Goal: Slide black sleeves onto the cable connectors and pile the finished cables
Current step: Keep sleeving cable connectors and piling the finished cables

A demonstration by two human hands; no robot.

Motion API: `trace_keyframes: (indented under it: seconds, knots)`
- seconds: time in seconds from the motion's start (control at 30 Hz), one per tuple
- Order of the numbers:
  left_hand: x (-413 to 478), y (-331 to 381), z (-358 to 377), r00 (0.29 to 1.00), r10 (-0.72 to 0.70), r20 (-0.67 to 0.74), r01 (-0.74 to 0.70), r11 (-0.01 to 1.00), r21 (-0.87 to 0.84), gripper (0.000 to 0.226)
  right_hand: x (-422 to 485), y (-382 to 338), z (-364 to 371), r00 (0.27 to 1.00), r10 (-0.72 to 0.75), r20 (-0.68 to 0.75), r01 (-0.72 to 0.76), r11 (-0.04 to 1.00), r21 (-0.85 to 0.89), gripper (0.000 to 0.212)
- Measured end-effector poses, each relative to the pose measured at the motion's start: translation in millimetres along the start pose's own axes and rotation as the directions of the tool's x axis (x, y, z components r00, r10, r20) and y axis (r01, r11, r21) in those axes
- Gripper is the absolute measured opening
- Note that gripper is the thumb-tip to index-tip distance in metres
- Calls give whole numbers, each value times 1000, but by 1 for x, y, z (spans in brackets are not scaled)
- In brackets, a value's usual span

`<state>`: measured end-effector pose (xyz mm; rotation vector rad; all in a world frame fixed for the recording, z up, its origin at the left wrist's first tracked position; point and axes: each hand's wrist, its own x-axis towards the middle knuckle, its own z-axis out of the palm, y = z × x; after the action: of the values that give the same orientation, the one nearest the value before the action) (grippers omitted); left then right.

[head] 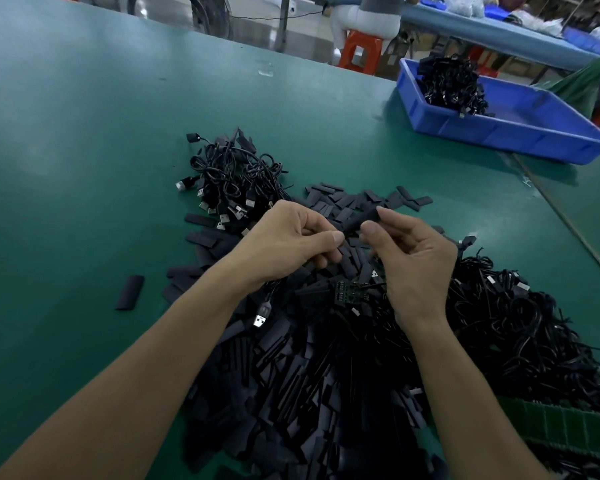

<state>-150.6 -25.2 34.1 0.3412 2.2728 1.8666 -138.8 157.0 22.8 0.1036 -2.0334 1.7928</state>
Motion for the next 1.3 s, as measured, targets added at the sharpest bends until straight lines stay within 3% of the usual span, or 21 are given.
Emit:
trace_keyframes:
  seconds: [0.3,0.43,0.53,0.67,0.77,0.83,0.9,0.97,1.1,1.3]
  knots:
    - [0,-3,7,998,69,-15,-68,996,66,15,-6,0,6,999,39,18,-39,999,36,30]
    - [-1,-2,12,997,80,13,-80,997,19,21,-4,-7,11,999,-12,32,14,998,-57,29]
    - [-1,0,15,996,79,-38,-79,997,11,17,-1,-13,12,998,-49,35,52,993,-105,27]
    - [0,3,11,971,172,-166,-144,975,168,12,3,-18,6,988,26,154,-8,993,-122,31]
    - [4,7,-5,899,237,-368,-163,962,221,7,8,-21,-13,912,157,378,-20,940,-340,42]
    - [11,7,-20,828,252,-500,-161,963,218,7,10,-25,-24,784,287,550,82,831,-550,36]
    - [25,7,-35,786,210,-582,-144,977,157,6,11,-28,-30,666,399,631,179,735,-654,38]
    - [41,7,-53,763,134,-633,-123,991,62,7,9,-31,-30,620,444,647,270,654,-707,42]
    - [71,3,-84,713,106,-693,-37,993,113,7,4,-32,-28,660,447,604,319,560,-764,42]
    - [99,-4,-101,659,149,-737,208,906,368,23,3,-25,-26,698,350,624,350,594,-724,11]
